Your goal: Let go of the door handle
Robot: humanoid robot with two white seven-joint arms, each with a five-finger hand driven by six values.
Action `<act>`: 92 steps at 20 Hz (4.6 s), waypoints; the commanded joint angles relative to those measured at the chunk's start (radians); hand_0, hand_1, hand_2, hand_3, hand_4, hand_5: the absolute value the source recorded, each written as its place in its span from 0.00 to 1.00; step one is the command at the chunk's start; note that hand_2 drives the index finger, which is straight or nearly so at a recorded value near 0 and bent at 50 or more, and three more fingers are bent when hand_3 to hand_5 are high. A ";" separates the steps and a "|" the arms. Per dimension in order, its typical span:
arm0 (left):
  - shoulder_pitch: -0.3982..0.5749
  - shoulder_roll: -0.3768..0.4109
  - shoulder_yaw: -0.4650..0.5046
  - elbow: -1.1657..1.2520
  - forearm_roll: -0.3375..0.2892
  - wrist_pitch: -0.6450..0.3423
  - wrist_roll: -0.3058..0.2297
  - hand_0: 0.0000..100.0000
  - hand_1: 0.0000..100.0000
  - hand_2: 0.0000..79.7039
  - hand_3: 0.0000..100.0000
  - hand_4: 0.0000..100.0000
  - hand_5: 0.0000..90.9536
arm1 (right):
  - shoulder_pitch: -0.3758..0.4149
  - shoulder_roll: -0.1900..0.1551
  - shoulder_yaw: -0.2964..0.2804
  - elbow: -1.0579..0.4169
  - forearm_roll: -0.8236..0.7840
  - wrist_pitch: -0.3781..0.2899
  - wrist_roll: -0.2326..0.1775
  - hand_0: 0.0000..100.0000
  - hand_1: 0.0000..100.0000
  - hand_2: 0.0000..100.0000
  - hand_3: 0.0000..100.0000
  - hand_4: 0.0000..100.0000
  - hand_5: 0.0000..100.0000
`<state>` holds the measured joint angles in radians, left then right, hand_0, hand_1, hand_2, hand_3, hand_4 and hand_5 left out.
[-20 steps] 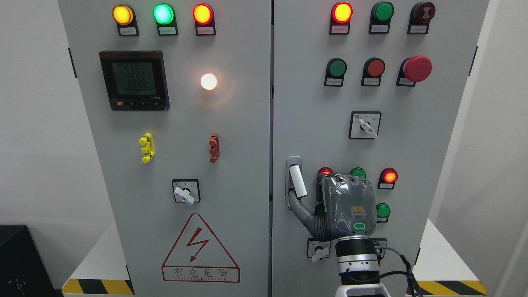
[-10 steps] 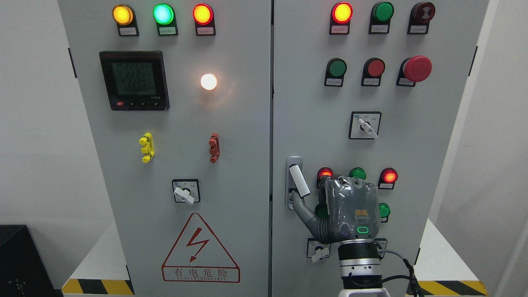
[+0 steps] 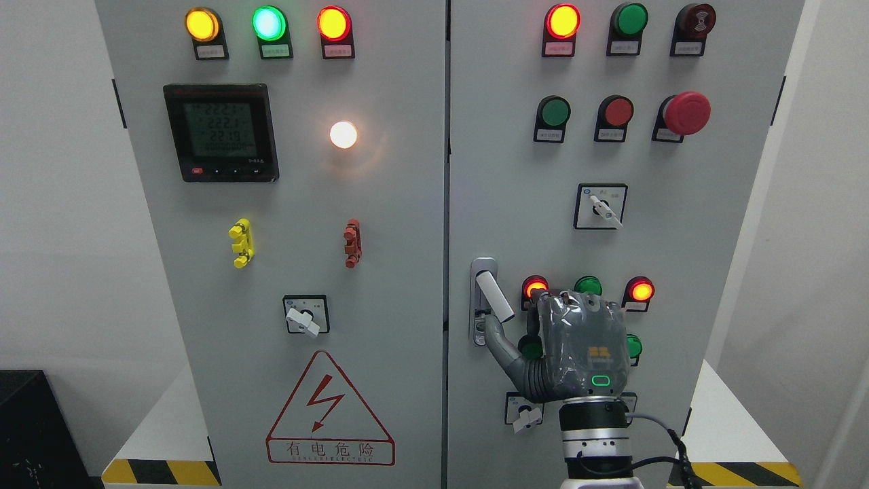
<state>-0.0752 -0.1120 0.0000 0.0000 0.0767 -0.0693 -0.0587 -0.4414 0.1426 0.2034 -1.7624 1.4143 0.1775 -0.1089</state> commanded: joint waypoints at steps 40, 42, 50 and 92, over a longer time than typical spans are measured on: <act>0.000 0.000 -0.021 -0.020 0.000 0.000 0.000 0.00 0.00 0.03 0.09 0.01 0.00 | -0.017 0.000 -0.052 -0.012 0.002 0.000 0.002 0.41 0.35 0.84 1.00 1.00 0.94; 0.000 0.000 -0.021 -0.020 0.000 0.000 0.000 0.00 0.00 0.03 0.09 0.01 0.00 | -0.022 0.000 -0.052 -0.019 0.002 0.000 0.002 0.41 0.35 0.84 1.00 1.00 0.94; 0.000 0.000 -0.021 -0.020 0.000 0.000 0.000 0.00 0.00 0.03 0.09 0.01 0.00 | -0.030 0.000 -0.055 -0.017 0.002 0.000 0.003 0.42 0.34 0.84 1.00 1.00 0.94; 0.000 0.000 -0.021 -0.020 0.000 0.000 0.000 0.00 0.00 0.03 0.09 0.01 0.00 | 0.237 -0.003 -0.148 -0.327 0.002 -0.174 -0.011 0.30 0.26 0.03 0.02 0.00 0.00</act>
<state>-0.0752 -0.1120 0.0000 0.0000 0.0767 -0.0693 -0.0587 -0.2096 0.1369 0.1024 -1.9965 1.4159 0.0094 -0.1193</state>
